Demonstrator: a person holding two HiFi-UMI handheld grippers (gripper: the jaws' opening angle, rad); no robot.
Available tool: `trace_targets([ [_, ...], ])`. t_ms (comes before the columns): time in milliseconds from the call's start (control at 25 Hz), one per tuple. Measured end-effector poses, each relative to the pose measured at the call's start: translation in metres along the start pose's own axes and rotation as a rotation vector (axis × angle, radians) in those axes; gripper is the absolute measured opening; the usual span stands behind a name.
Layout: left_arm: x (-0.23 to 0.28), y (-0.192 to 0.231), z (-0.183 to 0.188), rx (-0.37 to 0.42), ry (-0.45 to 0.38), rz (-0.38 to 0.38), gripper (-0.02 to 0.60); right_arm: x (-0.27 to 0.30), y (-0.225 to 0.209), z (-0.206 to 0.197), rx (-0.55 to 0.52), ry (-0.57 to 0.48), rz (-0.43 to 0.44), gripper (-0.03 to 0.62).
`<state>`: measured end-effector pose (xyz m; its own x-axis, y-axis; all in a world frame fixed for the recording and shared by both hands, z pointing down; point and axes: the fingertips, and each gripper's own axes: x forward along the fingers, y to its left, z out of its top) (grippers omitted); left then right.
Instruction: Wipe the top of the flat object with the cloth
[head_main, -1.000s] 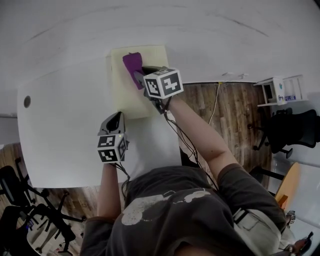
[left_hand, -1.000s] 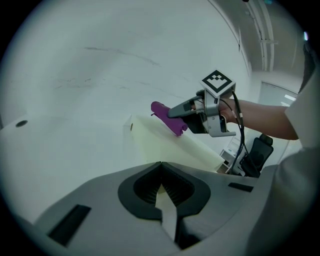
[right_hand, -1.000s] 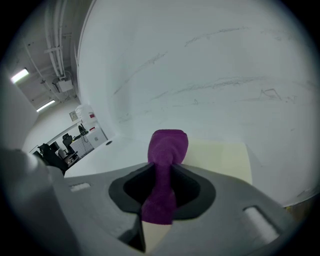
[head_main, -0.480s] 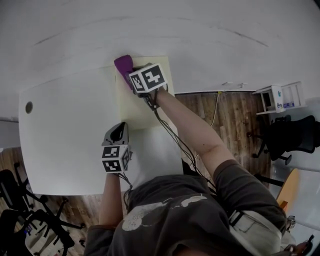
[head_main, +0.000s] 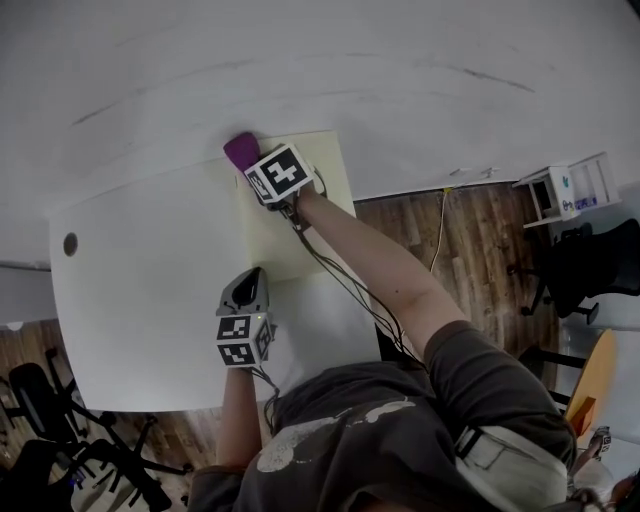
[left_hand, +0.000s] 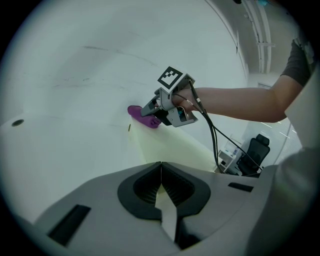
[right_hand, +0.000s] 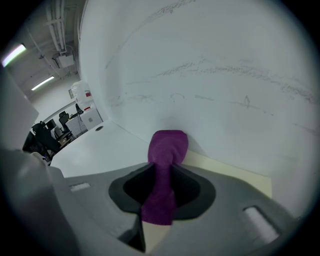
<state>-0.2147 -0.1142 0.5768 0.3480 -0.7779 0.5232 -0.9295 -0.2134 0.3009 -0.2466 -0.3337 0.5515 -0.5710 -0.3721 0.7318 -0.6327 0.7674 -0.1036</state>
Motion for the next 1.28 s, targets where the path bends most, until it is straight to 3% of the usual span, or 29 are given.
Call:
trace_targets([
  [1280,0.003,-0.004,0.000,-0.009,0.049,0.021,0.011,-0.068,-0.125,-0.065,0.178,0.008,-0.210,0.098],
])
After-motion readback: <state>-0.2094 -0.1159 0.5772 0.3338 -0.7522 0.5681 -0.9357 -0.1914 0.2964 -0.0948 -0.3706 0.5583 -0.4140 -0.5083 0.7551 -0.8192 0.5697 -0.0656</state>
